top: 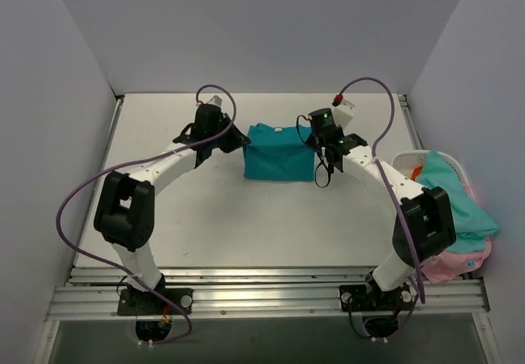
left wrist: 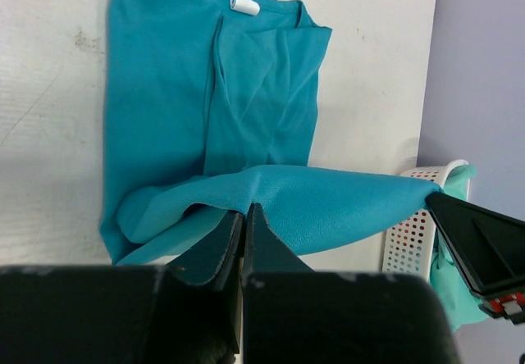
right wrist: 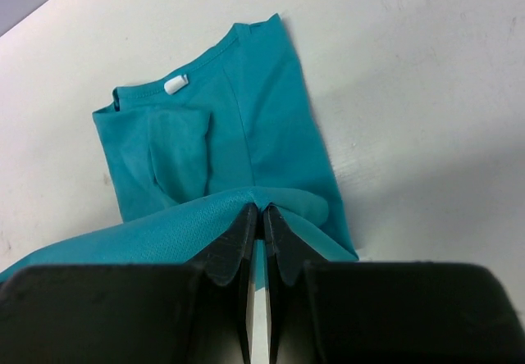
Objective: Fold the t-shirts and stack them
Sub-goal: Fold the long partially folded tshirt into a neat square, then put the neatly folded tshirt into the corner of the board with the left arm
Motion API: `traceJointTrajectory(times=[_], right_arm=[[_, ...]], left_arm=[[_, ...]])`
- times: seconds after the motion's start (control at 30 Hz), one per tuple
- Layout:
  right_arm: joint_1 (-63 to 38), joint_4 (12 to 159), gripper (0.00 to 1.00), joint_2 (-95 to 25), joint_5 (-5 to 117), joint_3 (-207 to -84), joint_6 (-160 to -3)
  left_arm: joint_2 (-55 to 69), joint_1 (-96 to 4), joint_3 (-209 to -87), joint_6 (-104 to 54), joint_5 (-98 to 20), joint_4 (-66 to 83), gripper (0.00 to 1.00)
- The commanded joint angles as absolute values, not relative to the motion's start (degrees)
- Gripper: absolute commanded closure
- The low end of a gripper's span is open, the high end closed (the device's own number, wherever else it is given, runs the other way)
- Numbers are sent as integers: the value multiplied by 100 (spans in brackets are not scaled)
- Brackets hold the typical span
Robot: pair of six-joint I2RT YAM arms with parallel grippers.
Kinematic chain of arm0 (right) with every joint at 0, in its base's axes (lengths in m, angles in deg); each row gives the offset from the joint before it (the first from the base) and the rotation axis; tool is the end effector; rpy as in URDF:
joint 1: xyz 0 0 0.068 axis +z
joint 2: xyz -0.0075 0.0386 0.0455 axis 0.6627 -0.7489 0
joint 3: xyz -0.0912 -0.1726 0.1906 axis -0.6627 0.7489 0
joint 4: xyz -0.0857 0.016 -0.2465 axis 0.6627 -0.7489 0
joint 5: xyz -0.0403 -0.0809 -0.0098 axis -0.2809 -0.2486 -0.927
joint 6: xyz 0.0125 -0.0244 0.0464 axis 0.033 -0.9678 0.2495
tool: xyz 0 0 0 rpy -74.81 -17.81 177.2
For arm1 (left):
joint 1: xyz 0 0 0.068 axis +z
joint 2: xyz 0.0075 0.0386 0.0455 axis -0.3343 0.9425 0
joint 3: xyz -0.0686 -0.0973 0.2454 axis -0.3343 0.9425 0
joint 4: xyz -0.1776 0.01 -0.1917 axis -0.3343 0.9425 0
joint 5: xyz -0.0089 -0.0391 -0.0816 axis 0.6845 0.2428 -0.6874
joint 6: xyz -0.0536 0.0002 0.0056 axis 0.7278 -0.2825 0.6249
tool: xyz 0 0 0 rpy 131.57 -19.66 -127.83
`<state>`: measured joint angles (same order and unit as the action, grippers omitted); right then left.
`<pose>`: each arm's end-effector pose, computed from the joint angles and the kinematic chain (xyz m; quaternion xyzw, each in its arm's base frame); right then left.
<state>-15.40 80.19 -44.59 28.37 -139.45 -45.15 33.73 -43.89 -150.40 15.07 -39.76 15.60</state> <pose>0.3373 0.1517 0.2963 0.2146 0.8168 0.1716 0.5073 0.3735 -0.1753 0.2526 -0.1657 0.8583 -0.3496 0.3370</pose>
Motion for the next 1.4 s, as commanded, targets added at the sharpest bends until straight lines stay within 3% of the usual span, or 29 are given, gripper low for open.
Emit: traceJointTrajectory(times=[0.0,0.2,0.3,0.37,0.4,0.43,0.47,0.5,0.53,0.6,0.8,0.97,1.1,1.27,1.37], right_arm=[[-1742,8162,100,-4800,3036,-14328,-4708],[-1936,8398,100,-5634,3177,-14924,-4778],[-2234,8216,100,-6704,3230,-16003,-4928],[-2489,7865,100,-7851,3291,-17464,-5016],[-2585,7767,90,-8294,3457,-18049,-5060],[-2795,7627,68,-9143,3876,-18707,-5130],[-2876,7182,44,-9473,4011,-19984,-5148],[-2920,7012,18,-9720,4012,-20458,-5165],[-2972,6836,11,-9914,3751,-20802,-5061],[-3017,6693,9,-9671,3618,-20694,-4885],[-2824,8214,9,-7141,2721,-17436,-4603],[-2718,8329,10,-5848,2527,-16386,-4664],[-2692,8478,10,-5250,2597,-15604,-4691],[-2674,8733,11,-4652,2773,-14551,-4630],[-2674,8856,11,-4248,2896,-13927,-4550]], left_arm=[[3610,-4265,-15449,1375,-4381,1185,97],[4207,-4107,-16204,1217,-4575,1080,96],[4979,-3887,-17151,1041,-4750,1316,89],[6068,-3747,-18695,760,-5023,1640,82],[6533,-3572,-19389,733,-5215,2173,75],[7495,-3492,-20144,742,-5626,2440,45],[7957,-3422,-21813,777,-5752,2816,35],[8396,-3273,-22596,829,-5857,3429,26],[8975,-3219,-23239,925,-5954,3557,6],[9156,-3018,-23983,1180,-6489,3235,6],[6947,-2736,-20984,1263,-6632,1476,6],[5731,-2832,-19654,944,-5992,2047,6],[4703,-3060,-17695,1486,-5560,1082,6],[4560,-3674,-16172,2200,-4963,149,6],[4954,-4009,-16353,2385,-4691,314,6]])
